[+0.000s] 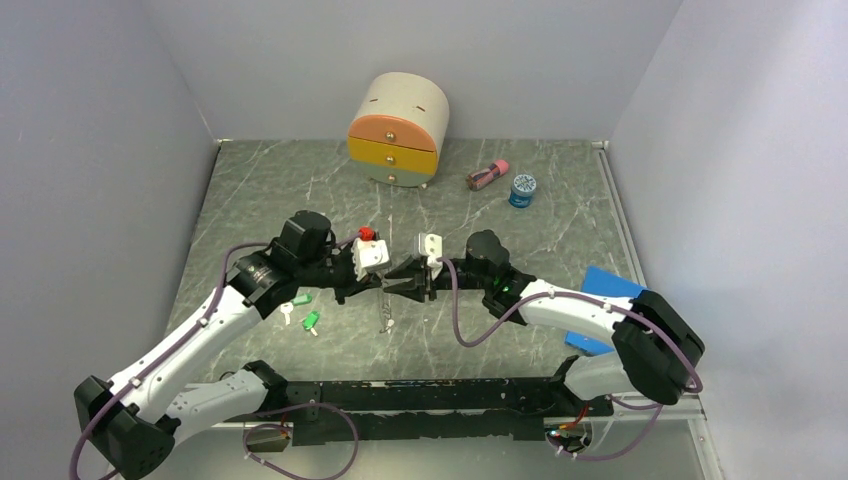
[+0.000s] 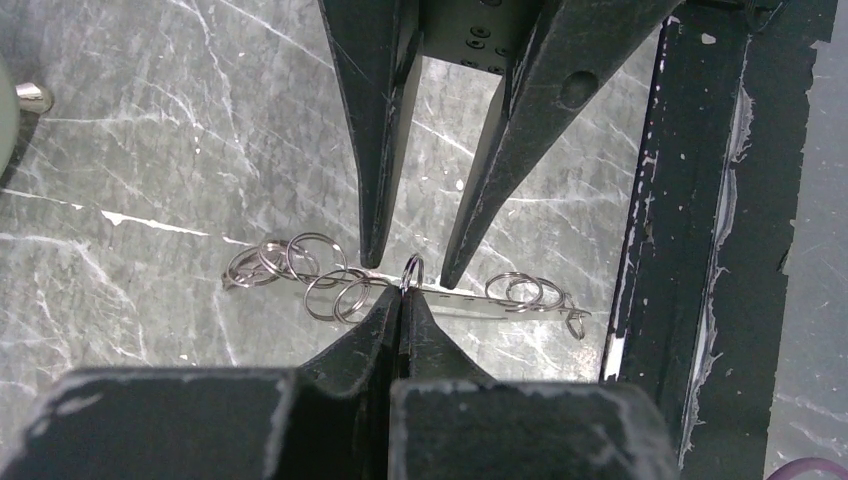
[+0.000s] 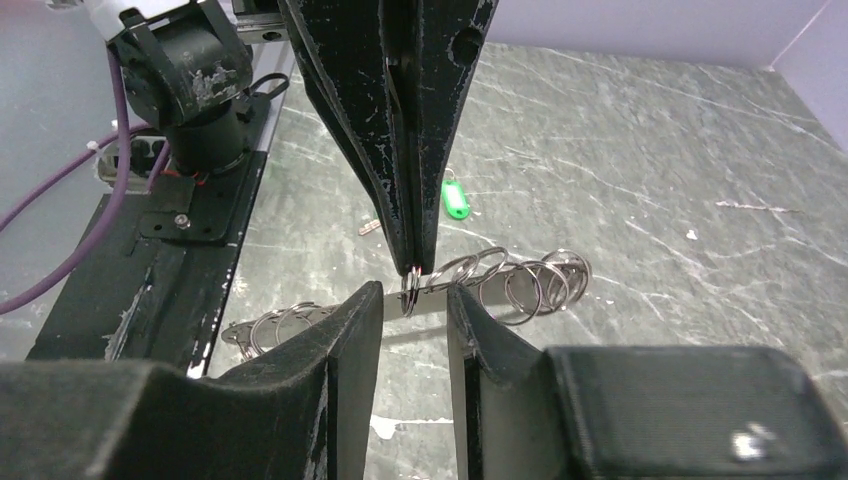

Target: Put the keys on the keyring

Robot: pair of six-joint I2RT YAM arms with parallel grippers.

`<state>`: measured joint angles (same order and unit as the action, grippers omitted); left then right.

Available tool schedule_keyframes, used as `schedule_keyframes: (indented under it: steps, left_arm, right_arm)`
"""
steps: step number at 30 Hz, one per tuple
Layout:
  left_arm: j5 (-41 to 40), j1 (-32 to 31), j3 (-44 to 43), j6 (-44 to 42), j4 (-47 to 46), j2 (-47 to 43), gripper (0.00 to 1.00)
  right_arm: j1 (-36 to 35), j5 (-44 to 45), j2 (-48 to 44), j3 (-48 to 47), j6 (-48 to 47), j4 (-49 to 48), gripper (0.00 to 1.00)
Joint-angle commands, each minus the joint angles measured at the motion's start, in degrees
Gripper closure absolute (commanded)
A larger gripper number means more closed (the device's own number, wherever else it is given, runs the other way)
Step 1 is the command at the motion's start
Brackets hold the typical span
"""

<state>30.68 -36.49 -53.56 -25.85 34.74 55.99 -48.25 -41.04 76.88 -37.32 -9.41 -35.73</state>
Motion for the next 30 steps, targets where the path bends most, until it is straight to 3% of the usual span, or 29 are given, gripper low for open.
schedule_keyframes:
  steps: [1,5,7,12,16,26,30]
  left_arm:
    - [2.78,-0.32,0.32,-0.08,-3.63,-0.34,0.97]
    - [2.66,-0.34,0.8,0.3,-4.3,-0.62,0.97]
    - [2.63,-0.31,1.22,0.88,-4.9,-1.12,0.96]
    - [4.83,-0.34,4.06,5.94,-10.6,-4.52,0.67]
    - [7.28,-0.17,9.53,12.5,-20.76,-8.57,0.52]
    - [18.58,3.12,23.08,28.22,-51.1,-10.84,0.53]
    - [23.05,4.43,26.29,30.53,-59.95,-10.63,0.56]
  right_arm:
    - [-0.35,-0.52,0.15,-2.24,-0.7,-3.0,0.71]
    - [-0.31,-0.83,0.54,-2.58,-1.1,-1.91,1.0]
    - [-0.35,-0.59,0.42,-2.18,-1.3,-1.72,1.0]
    - [-0.2,0.46,-2.24,1.53,-0.8,-5.11,1.0]
    - [-0.01,0.36,-5.06,2.62,-1.14,-3.89,1.0]
    - [2.17,-2.8,-13.67,8.73,-0.79,-5.86,1.0]
    - [4.56,-5.97,-14.94,10.21,2.7,-9.69,1.0]
